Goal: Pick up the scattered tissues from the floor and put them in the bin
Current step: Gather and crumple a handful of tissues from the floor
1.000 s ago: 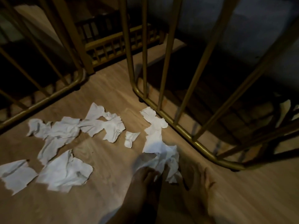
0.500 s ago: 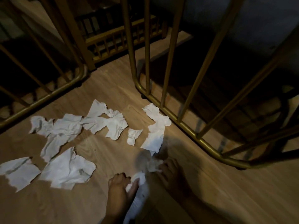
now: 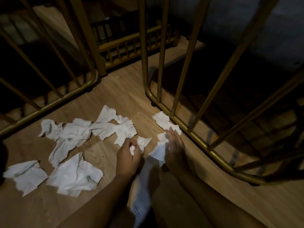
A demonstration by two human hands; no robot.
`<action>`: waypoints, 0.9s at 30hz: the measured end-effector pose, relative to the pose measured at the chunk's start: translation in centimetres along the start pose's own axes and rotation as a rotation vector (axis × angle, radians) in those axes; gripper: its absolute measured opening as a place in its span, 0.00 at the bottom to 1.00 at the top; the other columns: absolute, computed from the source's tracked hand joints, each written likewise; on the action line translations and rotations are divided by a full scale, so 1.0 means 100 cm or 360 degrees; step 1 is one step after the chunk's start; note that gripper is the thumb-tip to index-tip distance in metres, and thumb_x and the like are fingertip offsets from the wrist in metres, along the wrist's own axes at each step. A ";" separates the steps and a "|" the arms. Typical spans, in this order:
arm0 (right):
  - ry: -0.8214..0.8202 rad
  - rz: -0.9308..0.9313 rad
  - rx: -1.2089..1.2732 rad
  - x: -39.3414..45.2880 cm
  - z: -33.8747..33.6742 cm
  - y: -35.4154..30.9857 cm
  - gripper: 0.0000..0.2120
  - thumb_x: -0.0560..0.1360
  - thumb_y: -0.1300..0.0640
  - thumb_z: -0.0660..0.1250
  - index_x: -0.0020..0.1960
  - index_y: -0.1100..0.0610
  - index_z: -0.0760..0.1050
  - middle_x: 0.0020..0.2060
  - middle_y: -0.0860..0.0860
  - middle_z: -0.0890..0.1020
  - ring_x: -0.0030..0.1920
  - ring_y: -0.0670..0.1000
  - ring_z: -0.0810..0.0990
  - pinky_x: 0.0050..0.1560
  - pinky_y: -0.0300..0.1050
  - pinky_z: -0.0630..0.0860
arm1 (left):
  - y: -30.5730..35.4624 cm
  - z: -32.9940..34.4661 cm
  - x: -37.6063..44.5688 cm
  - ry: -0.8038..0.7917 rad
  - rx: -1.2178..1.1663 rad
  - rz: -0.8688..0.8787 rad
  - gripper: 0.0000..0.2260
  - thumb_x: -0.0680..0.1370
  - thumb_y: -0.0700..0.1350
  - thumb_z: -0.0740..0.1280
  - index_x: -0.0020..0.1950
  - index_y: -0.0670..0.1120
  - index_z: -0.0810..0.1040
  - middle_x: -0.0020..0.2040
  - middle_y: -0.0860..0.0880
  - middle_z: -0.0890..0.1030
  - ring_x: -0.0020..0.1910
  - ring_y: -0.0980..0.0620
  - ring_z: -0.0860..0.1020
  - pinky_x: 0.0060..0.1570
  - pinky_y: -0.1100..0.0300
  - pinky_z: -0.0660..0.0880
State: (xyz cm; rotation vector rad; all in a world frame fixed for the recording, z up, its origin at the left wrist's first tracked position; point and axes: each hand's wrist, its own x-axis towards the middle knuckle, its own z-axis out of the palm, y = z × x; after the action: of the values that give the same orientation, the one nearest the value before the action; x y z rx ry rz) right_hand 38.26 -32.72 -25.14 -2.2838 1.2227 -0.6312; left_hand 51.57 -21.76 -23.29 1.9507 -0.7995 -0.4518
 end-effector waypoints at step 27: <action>-0.0627 -0.0044 -0.0615 0.066 0.018 0.016 0.33 0.75 0.53 0.67 0.76 0.48 0.58 0.79 0.49 0.49 0.78 0.53 0.46 0.74 0.56 0.51 | -0.030 -0.003 0.062 -0.0171 0.0615 0.0272 0.30 0.75 0.40 0.70 0.76 0.45 0.65 0.78 0.44 0.59 0.78 0.43 0.54 0.76 0.46 0.55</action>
State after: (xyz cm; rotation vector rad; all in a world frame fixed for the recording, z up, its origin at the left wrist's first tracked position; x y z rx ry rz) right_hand 41.61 -38.77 -26.33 -2.5741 1.1929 0.0637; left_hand 57.27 -24.87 -25.70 2.1988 -1.1822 -0.3172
